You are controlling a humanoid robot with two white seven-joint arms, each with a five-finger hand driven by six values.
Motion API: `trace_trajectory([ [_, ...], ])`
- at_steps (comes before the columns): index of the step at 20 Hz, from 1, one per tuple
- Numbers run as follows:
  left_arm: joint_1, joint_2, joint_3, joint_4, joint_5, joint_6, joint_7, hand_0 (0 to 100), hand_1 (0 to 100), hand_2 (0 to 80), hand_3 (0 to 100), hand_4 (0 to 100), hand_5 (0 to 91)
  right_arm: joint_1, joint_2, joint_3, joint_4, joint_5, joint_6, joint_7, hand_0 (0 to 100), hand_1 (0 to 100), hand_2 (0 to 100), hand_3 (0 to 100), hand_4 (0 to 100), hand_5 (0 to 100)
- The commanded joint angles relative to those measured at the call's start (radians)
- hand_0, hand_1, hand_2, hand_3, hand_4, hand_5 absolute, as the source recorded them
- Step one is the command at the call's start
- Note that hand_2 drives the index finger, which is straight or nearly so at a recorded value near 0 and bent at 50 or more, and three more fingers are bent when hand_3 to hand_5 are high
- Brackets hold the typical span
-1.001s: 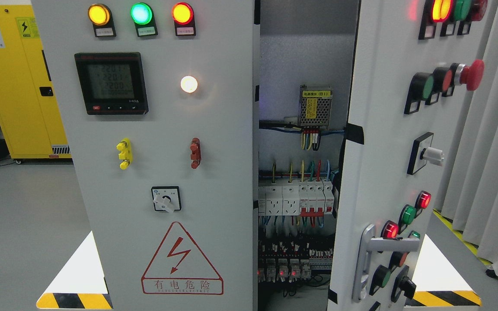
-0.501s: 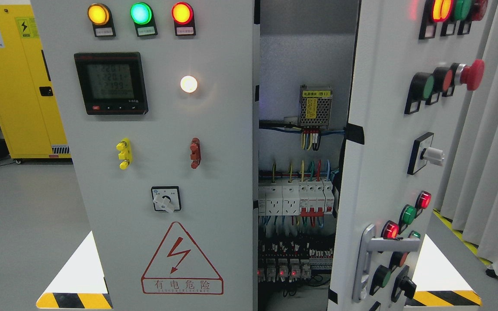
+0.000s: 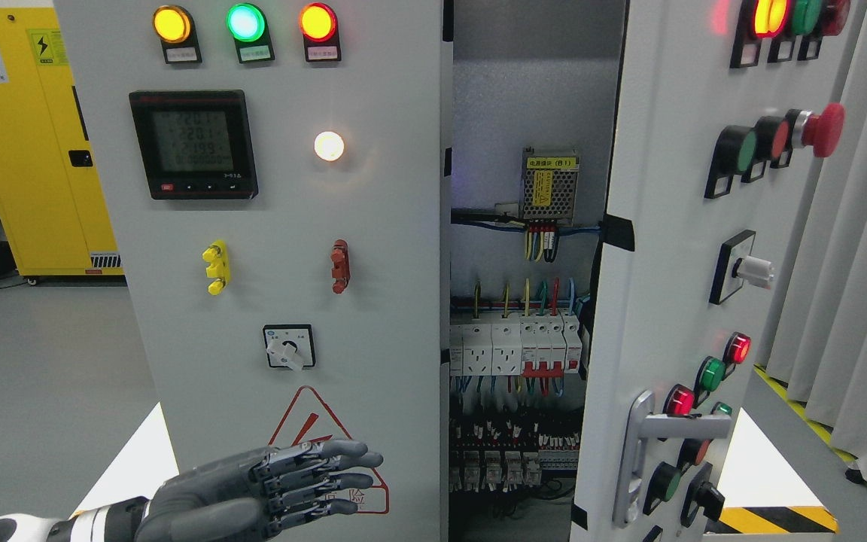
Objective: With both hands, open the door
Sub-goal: 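Reach the left hand into the gap beside the push-button door edge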
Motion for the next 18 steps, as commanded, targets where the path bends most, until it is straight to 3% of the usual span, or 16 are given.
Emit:
trace_trajectory([
  [1,-0.251,-0.125,-0.100,0.105,0.034,0.041,0.001,12,56,0.0,0,0,0.0,0.025,0.005,0.008,0.020,0.000,0.000,0.000,0,50,4,0,0,0],
  [9,-0.466,-0.305,-0.164,0.330,0.029,0.099,0.003,12,56,0.0,0,0,0.0,0.025,0.005,0.008,0.020,0.000,0.000,0.000,0,50,4,0,0,0],
  [18,-0.543,-0.464,-0.180,0.418,0.022,0.159,0.009,12,56,0.0,0,0,0.0,0.025,0.003,0.008,0.020,0.000,0.000,0.000,0,50,4,0,0,0],
])
